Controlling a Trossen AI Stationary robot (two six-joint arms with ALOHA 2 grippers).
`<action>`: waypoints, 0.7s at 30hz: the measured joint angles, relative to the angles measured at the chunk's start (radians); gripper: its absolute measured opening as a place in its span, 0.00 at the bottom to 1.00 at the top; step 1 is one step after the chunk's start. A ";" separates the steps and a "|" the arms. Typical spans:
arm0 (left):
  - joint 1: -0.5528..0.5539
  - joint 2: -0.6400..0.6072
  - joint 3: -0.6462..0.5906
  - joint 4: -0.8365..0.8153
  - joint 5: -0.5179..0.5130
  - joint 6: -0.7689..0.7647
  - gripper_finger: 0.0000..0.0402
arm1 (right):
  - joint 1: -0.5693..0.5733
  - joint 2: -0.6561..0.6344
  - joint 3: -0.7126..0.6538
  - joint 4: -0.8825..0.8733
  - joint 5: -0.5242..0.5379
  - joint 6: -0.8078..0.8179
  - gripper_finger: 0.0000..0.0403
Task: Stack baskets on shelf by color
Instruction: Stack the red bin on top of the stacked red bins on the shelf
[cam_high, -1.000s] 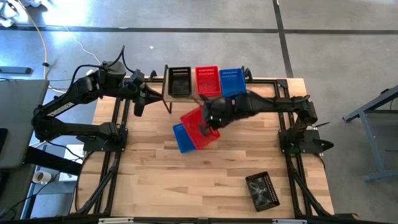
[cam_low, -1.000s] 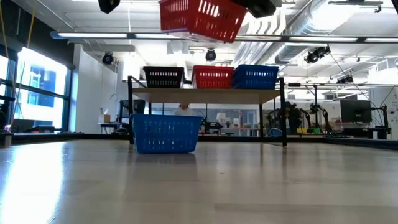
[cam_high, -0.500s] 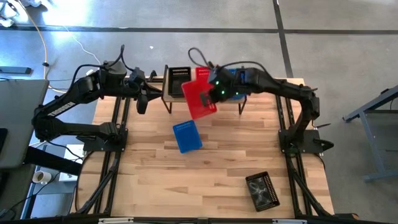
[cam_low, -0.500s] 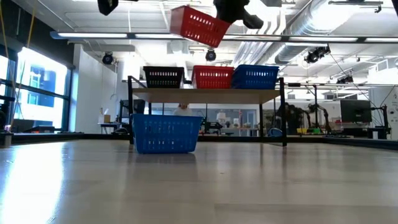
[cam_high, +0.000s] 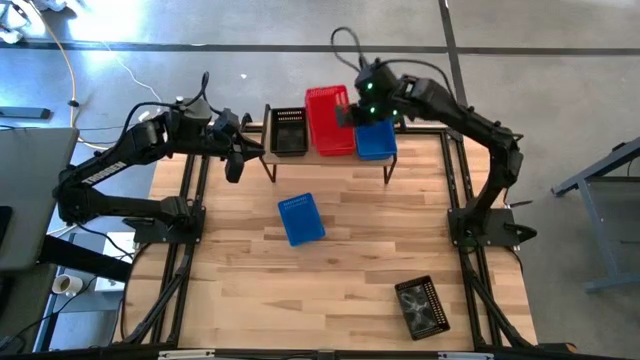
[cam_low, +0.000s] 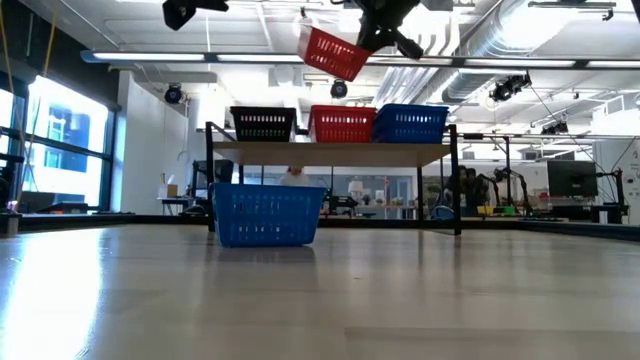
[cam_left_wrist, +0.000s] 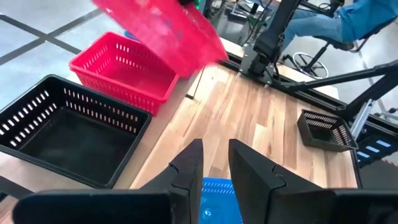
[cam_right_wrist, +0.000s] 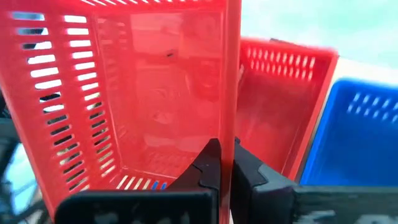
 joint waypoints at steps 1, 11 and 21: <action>0.000 0.004 0.000 0.000 0.000 0.000 0.17 | -0.019 0.000 0.000 0.014 -0.015 -0.001 0.00; 0.000 0.039 0.000 0.000 0.000 0.000 0.17 | -0.143 0.000 0.000 0.030 -0.134 0.050 0.00; 0.000 0.059 0.000 -0.001 0.000 0.000 0.17 | -0.152 0.001 0.000 -0.058 -0.168 0.114 0.00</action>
